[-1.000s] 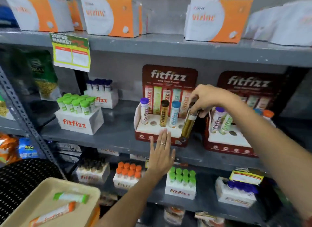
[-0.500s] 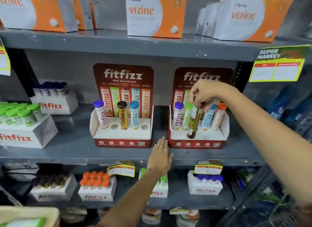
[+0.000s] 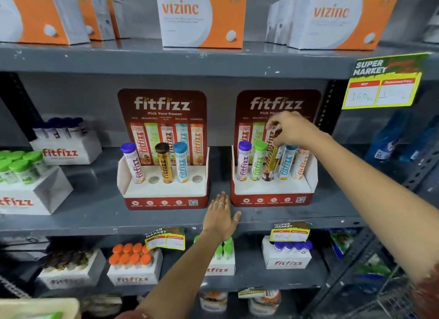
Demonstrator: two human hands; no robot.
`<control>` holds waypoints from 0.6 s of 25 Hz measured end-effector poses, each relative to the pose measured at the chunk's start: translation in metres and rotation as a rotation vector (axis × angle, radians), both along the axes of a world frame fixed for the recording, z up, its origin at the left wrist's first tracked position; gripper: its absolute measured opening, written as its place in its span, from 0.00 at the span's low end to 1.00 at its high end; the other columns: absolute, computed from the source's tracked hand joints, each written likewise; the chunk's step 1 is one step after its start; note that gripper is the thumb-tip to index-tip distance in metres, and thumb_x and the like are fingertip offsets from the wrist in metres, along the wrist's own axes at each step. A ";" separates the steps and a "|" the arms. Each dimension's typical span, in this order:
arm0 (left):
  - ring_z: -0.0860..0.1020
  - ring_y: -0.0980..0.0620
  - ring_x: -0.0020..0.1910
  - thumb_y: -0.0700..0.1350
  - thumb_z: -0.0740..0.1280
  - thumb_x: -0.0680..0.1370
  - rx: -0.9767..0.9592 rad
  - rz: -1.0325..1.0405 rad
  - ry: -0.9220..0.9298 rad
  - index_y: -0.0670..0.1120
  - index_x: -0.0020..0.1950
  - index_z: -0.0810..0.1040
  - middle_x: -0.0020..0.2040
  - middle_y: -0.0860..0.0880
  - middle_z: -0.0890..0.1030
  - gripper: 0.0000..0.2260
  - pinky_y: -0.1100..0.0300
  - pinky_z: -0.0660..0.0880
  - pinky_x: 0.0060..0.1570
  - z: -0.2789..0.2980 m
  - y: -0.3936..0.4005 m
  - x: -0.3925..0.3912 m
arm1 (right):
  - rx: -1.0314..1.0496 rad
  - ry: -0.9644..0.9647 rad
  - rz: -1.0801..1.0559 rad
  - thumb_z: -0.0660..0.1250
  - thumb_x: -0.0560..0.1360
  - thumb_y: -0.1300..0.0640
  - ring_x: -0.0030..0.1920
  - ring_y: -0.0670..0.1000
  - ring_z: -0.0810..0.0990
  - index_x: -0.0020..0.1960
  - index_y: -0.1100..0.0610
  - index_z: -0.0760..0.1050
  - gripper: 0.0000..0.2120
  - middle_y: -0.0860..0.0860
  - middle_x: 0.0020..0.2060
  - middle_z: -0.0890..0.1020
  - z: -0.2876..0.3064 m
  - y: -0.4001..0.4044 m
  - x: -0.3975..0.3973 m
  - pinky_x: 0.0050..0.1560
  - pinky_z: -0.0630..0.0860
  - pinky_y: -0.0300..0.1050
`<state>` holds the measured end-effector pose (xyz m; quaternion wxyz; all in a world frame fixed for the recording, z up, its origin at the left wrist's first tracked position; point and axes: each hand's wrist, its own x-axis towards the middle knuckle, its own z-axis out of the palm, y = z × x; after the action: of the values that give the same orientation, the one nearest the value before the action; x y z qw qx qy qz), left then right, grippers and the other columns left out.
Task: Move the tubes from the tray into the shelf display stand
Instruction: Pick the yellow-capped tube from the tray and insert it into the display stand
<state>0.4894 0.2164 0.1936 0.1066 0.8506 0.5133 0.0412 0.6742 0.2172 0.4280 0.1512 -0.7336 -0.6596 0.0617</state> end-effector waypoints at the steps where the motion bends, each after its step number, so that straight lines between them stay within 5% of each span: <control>1: 0.44 0.47 0.76 0.57 0.46 0.81 -0.001 0.004 0.008 0.39 0.76 0.45 0.78 0.42 0.46 0.30 0.55 0.41 0.74 0.000 0.000 0.000 | -0.002 0.044 -0.015 0.75 0.65 0.66 0.61 0.57 0.75 0.57 0.54 0.77 0.22 0.58 0.63 0.75 0.000 0.002 0.002 0.58 0.74 0.48; 15: 0.43 0.47 0.76 0.59 0.44 0.81 0.006 0.015 0.054 0.42 0.77 0.43 0.78 0.44 0.45 0.31 0.53 0.43 0.75 -0.002 0.000 0.002 | -0.032 0.258 -0.083 0.71 0.63 0.78 0.57 0.55 0.75 0.66 0.50 0.69 0.38 0.55 0.58 0.79 -0.017 0.005 0.010 0.48 0.74 0.45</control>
<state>0.4915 0.2167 0.1920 0.0899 0.8478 0.5222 0.0206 0.6845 0.2220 0.4111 0.2253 -0.7487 -0.6027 0.1596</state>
